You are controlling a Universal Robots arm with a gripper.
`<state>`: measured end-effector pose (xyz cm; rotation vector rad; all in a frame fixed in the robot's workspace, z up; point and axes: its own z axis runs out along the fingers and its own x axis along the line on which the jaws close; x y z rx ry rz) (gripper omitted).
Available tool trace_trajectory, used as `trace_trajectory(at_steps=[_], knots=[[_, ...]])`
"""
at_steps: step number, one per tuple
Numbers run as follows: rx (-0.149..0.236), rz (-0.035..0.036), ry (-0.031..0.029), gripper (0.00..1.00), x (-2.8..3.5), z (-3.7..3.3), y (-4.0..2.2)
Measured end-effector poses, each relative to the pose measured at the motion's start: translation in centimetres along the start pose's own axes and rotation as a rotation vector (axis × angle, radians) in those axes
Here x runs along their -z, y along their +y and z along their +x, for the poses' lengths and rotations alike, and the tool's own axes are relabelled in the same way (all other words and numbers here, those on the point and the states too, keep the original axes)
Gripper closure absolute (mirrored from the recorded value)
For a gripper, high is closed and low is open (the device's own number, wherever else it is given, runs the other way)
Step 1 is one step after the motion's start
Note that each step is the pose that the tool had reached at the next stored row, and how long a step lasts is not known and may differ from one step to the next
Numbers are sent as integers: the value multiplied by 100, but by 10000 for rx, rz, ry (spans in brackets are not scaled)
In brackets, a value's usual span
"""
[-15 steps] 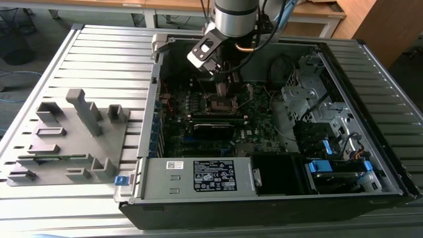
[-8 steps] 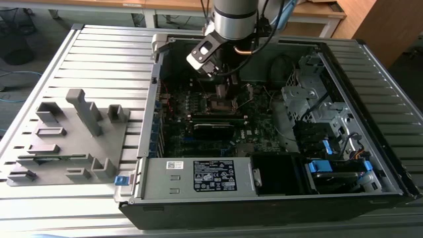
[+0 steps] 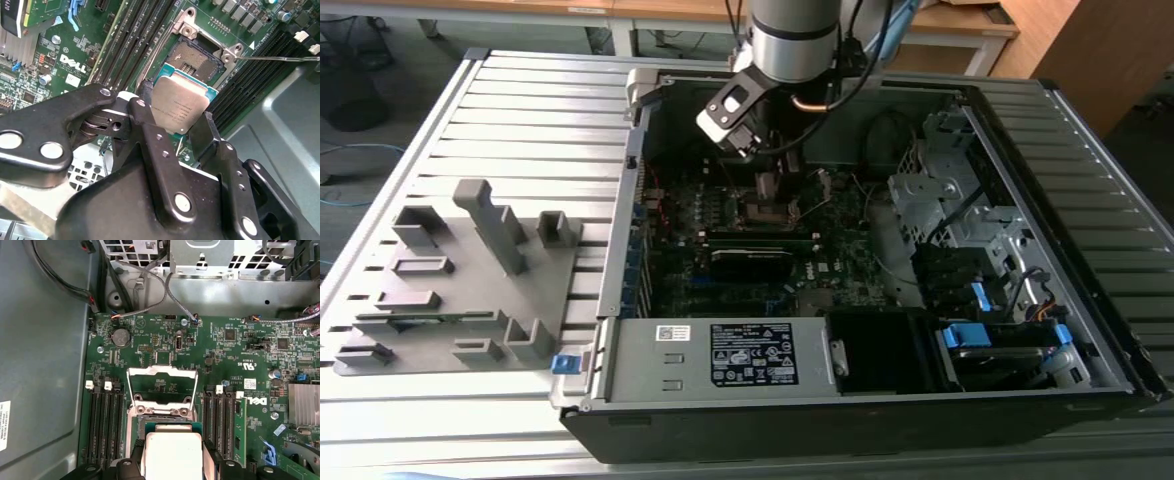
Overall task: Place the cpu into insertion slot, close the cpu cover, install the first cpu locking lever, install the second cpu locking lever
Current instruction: 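Place the cpu into insertion slot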
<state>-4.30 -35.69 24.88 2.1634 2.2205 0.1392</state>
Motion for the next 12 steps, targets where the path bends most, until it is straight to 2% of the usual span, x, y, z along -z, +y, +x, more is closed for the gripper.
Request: trace_trajectory(at_steps=[8,12], knots=[[-71,-2,-10,46,-50,9,-61],[-88,-3,-10,46,-91,18,-66]])
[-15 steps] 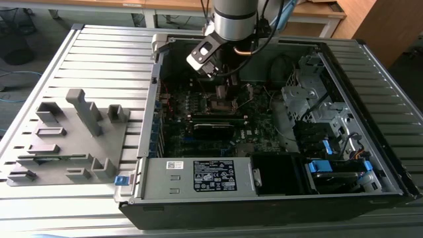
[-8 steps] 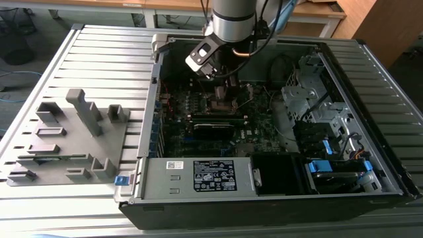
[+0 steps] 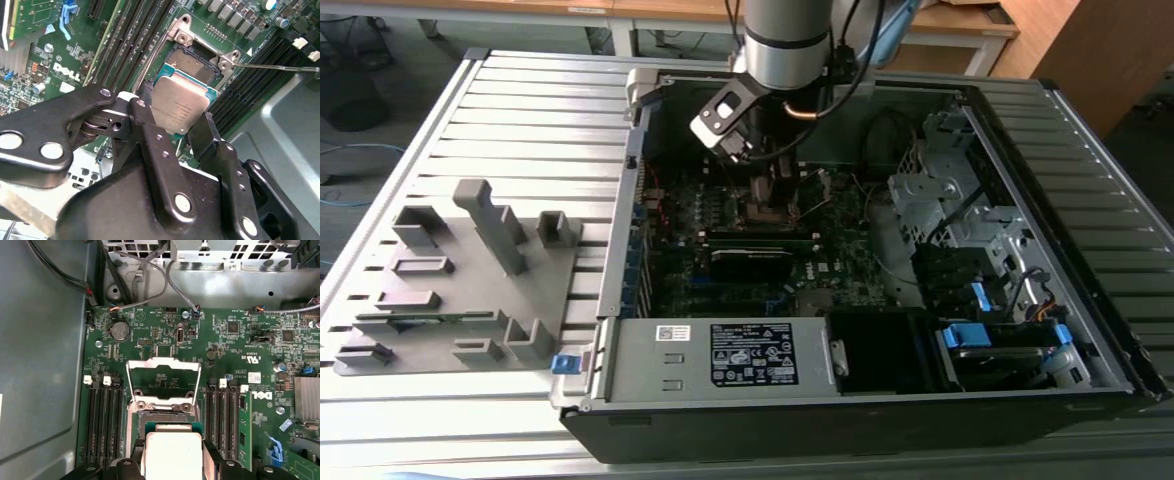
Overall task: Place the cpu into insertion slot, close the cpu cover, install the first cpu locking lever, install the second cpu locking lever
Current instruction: 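Place the cpu into insertion slot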
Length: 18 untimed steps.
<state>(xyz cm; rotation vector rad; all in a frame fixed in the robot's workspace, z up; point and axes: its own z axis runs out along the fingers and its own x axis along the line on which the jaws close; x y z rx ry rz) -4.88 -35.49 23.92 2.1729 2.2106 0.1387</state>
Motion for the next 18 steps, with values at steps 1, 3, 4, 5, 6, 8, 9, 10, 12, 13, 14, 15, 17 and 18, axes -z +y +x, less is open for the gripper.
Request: trace_trajectory(at_steps=[1,3,4,5,6,8,9,10,12,13,14,15,17,18], knots=[[-4,0,0,46,-14,1,-2],[-9,1,-2,46,-41,1,-4],[-12,0,-2,46,-56,2,-5],[-14,0,-1,46,-66,2,-7],[-16,-1,-2,46,-73,3,-7],[-16,1,-4,46,-75,2,-8],[-16,1,-5,46,-75,2,-7],[-16,1,-4,46,-77,2,-8],[-17,-2,1,46,-96,2,-9],[-17,-1,-1,46,-110,2,-10],[-16,-1,-2,46,-126,1,-12],[-17,-1,-1,46,-142,0,-14],[-17,-1,-2,46,-160,0,-16],[-16,1,-4,46,-162,-1,-16]])
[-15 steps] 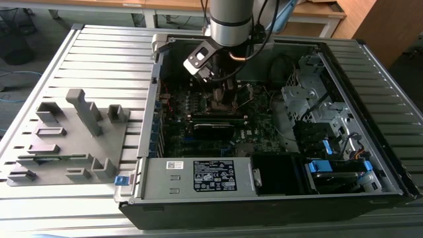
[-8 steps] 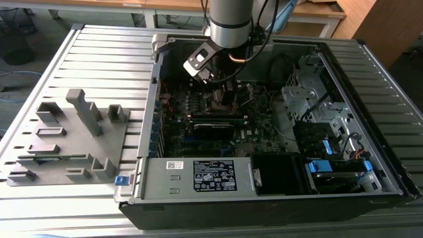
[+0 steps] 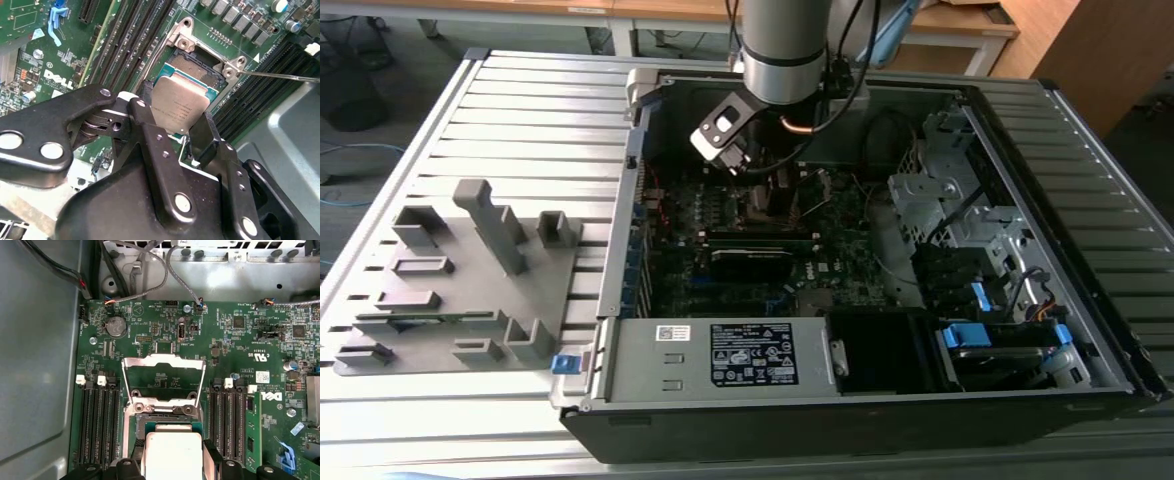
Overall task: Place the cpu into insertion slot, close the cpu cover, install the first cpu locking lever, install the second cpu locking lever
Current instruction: 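Place the cpu into insertion slot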
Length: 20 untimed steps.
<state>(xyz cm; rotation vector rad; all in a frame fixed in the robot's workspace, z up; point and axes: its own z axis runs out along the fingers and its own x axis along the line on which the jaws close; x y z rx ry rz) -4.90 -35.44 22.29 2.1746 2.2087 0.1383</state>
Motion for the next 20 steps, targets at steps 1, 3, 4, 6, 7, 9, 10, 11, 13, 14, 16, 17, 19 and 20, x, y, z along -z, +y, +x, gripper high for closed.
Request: trace_trajectory(at_steps=[1,3,4,6,7,9,10,11,13,14,16,17,19,20], knots=[[0,-1,1,46,-4,0,0],[-3,-1,1,46,-11,4,-7],[-6,-1,0,46,-12,9,-13],[-15,-2,0,46,-17,22,-25],[-19,-2,1,46,-20,26,-29],[-26,-3,1,46,-30,34,-33],[-26,-2,-1,46,-38,35,-33],[-26,-1,-2,46,-50,35,-34],[-28,-2,-1,46,-74,35,-37],[-28,-2,-1,46,-85,35,-38],[-29,-2,-1,46,-98,34,-39],[-29,-1,-3,46,-99,34,-39],[-30,-3,1,46,-106,34,-39],[-30,-3,1,46,-113,34,-40]])
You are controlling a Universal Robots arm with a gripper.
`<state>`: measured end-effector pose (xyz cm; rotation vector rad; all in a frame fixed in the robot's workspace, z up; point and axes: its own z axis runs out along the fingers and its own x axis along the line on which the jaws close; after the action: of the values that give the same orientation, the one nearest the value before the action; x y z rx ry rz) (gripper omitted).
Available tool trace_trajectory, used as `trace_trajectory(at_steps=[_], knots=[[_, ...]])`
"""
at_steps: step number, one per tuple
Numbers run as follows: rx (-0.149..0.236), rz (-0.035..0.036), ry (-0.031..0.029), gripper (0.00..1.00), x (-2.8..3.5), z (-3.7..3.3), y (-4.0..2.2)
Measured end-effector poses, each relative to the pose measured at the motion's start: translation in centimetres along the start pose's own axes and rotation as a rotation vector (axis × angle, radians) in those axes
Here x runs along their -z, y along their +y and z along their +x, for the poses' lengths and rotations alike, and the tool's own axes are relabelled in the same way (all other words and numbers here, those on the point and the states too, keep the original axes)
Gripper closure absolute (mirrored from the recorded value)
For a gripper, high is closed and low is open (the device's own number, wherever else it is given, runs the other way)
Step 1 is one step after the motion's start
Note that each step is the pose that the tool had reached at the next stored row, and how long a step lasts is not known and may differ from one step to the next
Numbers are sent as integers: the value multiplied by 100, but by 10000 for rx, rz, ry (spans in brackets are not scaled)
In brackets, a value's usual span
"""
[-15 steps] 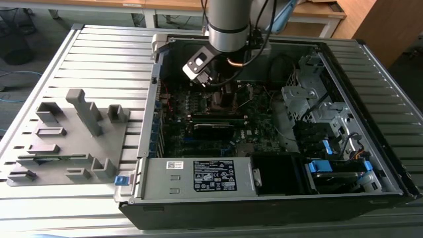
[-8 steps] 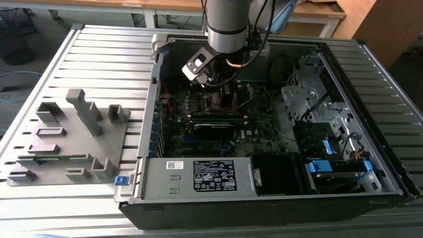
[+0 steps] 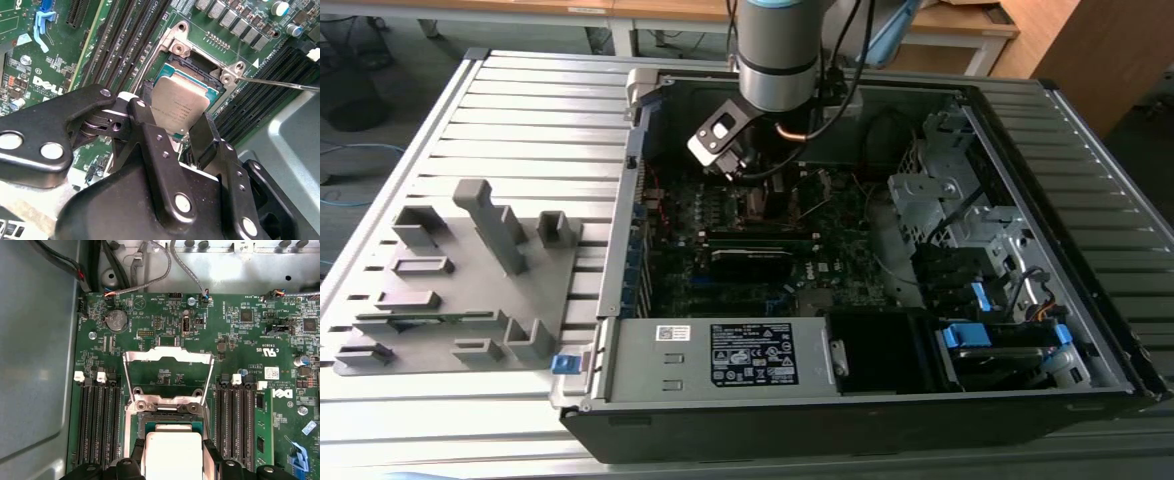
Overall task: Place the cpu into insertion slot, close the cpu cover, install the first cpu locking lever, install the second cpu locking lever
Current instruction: 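Place the cpu into insertion slot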
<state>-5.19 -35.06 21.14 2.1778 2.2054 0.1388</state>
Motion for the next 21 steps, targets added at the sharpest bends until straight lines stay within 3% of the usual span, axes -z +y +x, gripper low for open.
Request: trace_trajectory(at_steps=[21], knots=[[0,2,-3,46,-65,39,10]])
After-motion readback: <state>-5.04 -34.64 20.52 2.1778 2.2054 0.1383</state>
